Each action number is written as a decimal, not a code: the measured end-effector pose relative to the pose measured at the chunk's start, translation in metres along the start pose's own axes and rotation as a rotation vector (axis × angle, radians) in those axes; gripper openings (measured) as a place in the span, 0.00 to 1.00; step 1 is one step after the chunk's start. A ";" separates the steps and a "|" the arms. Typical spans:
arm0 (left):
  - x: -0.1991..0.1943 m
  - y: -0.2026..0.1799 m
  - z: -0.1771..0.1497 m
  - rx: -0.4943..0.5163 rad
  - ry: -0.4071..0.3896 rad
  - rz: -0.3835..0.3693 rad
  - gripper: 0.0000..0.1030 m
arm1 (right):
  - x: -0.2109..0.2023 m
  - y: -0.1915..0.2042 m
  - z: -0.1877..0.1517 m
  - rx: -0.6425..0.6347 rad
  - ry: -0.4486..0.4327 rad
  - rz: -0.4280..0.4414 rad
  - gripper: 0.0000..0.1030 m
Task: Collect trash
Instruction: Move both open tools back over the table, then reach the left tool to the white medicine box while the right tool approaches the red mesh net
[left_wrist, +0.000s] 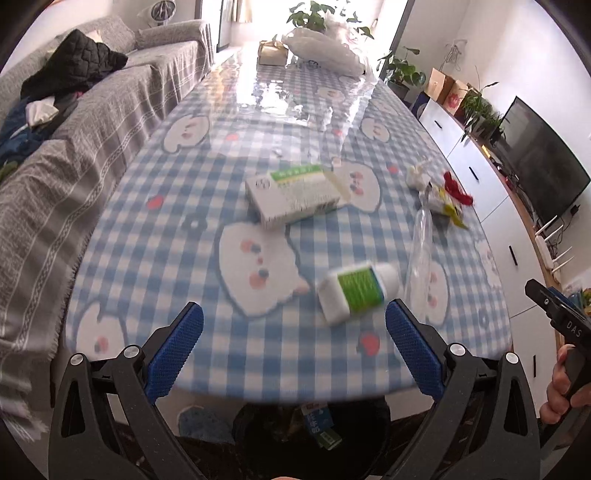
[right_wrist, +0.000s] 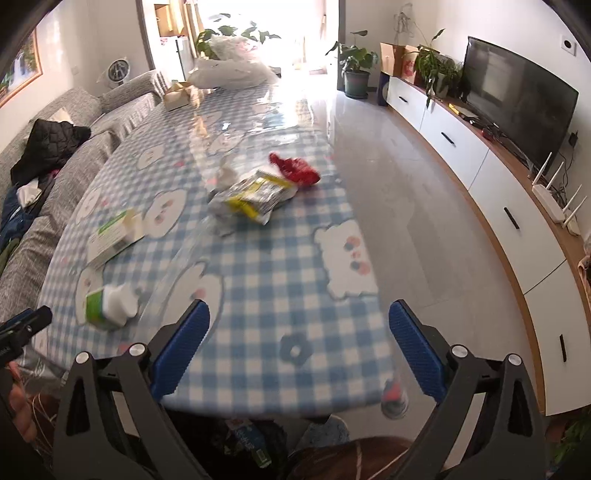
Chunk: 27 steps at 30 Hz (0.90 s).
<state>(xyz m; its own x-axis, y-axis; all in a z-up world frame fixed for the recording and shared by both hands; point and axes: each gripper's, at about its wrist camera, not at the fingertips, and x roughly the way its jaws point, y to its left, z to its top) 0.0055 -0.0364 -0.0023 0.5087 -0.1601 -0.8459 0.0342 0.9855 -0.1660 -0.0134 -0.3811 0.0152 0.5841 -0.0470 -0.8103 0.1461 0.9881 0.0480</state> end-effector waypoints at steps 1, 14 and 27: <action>0.002 0.001 0.005 0.004 0.004 -0.003 0.94 | 0.003 -0.001 0.005 -0.001 0.001 -0.006 0.91; 0.058 0.005 0.069 0.078 0.016 -0.016 0.93 | 0.054 -0.015 0.063 0.010 0.022 -0.037 0.86; 0.102 0.008 0.103 0.170 0.042 -0.020 0.93 | 0.113 -0.023 0.106 0.037 0.061 -0.052 0.82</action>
<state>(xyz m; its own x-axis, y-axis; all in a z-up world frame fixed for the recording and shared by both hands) 0.1464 -0.0387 -0.0379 0.4702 -0.1788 -0.8642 0.1912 0.9767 -0.0980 0.1338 -0.4247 -0.0162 0.5252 -0.0877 -0.8465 0.2045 0.9785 0.0254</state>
